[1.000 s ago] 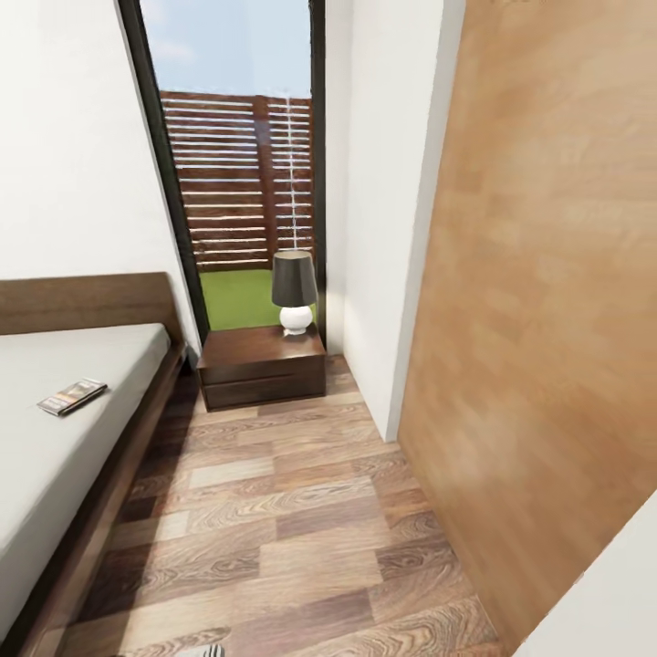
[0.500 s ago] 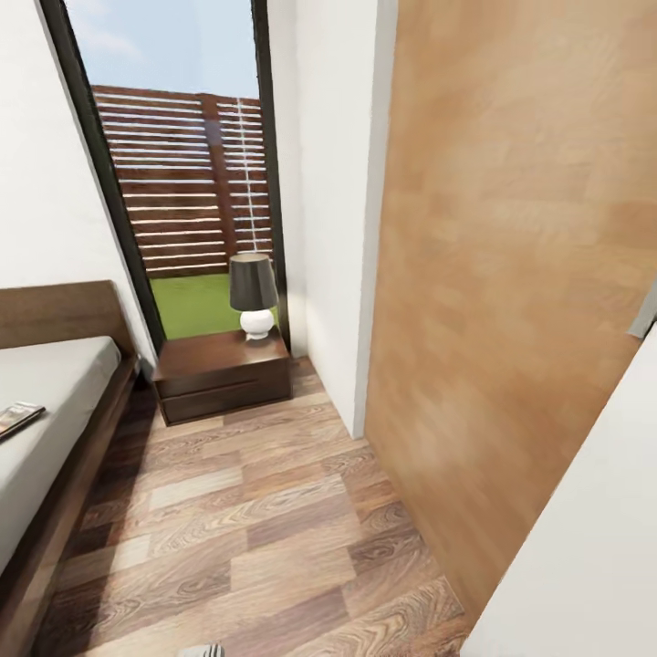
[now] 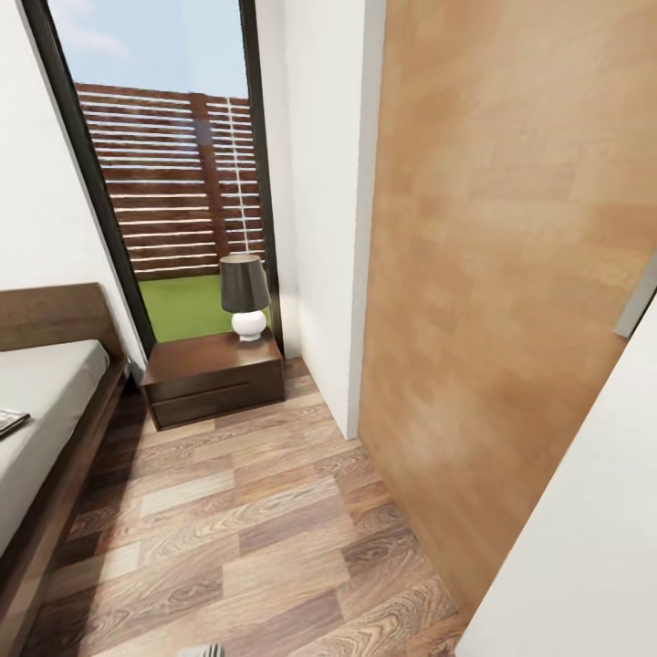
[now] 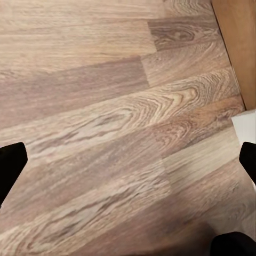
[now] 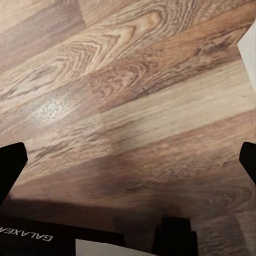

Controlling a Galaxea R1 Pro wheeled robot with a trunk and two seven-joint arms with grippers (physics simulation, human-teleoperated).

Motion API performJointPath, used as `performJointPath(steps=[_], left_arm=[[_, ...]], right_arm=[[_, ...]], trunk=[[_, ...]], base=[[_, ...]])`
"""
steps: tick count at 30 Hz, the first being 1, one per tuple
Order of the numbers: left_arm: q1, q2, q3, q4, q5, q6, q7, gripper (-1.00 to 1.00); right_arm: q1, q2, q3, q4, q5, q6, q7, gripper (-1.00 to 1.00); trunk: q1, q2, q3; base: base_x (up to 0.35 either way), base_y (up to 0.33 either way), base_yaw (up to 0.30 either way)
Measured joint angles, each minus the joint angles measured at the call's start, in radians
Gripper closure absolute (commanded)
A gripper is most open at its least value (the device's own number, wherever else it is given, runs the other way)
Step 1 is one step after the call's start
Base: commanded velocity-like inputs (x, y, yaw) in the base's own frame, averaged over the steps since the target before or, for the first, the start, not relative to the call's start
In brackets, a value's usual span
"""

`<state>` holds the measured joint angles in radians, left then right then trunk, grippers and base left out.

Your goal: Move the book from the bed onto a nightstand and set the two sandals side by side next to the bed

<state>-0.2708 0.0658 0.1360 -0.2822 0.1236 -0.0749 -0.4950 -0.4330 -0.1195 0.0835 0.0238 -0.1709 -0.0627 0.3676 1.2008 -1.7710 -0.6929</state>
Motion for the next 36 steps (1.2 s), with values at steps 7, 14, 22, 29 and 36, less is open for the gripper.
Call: performJointPath(steps=[7, 14, 22, 29, 36], left_arm=[[0.0, 0.0, 0.001, 0.0, 0.0, 0.0, 0.0, -1.0], [0.0, 0.0, 0.001, 0.0, 0.0, 0.0, 0.0, -1.0], [0.0, 0.0, 0.0, 0.0, 0.0, 0.0, 0.0, -1.0], [0.0, 0.0, 0.0, 0.0, 0.0, 0.0, 0.0, -1.0], [0.0, 0.0, 0.0, 0.0, 0.001, 0.0, 0.0, -1.0]], right_arm=[[0.0, 0.0, 0.0, 0.0, 0.0, 0.0, 0.0, -1.0], [0.0, 0.0, 0.0, 0.0, 0.0, 0.0, -0.001, -1.0], [0.0, 0.0, 0.0, 0.0, 0.0, 0.0, -0.001, -1.0], [0.0, 0.0, 0.0, 0.0, 0.0, 0.0, -0.001, -1.0], [0.0, 0.0, 0.0, 0.0, 0.0, 0.0, -0.001, -1.0]], trunk=[[0.0, 0.0, 0.0], [0.0, 0.0, 0.0], [0.0, 0.0, 0.0], [0.0, 0.0, 0.0], [0.0, 0.0, 0.0]], base=[[0.198, 0.0, -0.001], [0.044, 0.0, 0.0], [0.187, 0.0, 0.0], [0.258, 0.0, 0.0], [0.021, 0.0, 0.0]])
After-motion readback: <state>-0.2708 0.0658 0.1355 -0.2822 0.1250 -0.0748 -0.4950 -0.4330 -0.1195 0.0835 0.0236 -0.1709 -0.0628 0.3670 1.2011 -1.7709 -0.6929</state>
